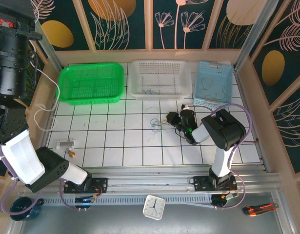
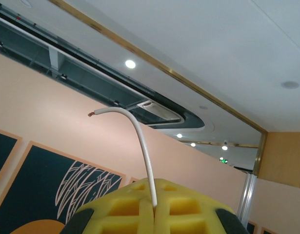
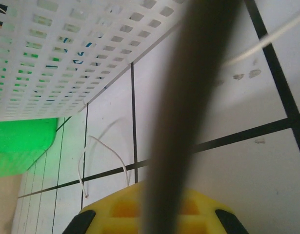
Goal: Untangle the cables
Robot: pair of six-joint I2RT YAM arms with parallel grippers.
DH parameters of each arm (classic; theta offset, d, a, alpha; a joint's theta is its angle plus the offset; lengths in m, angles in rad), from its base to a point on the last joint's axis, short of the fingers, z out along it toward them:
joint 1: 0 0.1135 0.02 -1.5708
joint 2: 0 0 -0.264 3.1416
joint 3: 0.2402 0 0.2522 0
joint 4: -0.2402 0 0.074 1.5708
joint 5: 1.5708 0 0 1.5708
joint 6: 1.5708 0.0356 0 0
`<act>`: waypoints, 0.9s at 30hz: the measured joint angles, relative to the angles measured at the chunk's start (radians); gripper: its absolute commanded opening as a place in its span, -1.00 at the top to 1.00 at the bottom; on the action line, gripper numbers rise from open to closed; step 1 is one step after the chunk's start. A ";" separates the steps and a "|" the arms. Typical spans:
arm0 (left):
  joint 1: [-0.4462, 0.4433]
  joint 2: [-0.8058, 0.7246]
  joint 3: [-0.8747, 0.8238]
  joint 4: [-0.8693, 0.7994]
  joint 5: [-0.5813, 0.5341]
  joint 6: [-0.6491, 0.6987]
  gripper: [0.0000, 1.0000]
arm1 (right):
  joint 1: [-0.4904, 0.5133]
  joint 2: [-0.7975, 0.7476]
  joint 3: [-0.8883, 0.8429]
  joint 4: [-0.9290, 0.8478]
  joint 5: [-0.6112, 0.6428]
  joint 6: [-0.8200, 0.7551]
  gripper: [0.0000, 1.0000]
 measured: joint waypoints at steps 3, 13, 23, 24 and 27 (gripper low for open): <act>0.000 0.010 0.000 0.000 -0.014 0.018 1.00 | 0.006 -0.020 0.000 -0.016 -0.005 -0.011 1.00; 0.000 0.092 -0.002 -0.005 -0.124 0.134 1.00 | 0.055 -0.132 0.027 -0.146 0.002 -0.093 0.82; 0.000 0.285 0.198 0.006 -0.273 0.298 1.00 | 0.081 -0.149 0.085 -0.319 -0.016 -0.166 0.88; 0.000 0.299 0.208 0.012 -0.288 0.312 1.00 | 0.082 -0.153 0.091 -0.333 -0.017 -0.170 0.88; 0.000 0.337 0.216 0.035 -0.333 0.365 1.00 | 0.083 -0.163 0.111 -0.370 -0.025 -0.188 0.89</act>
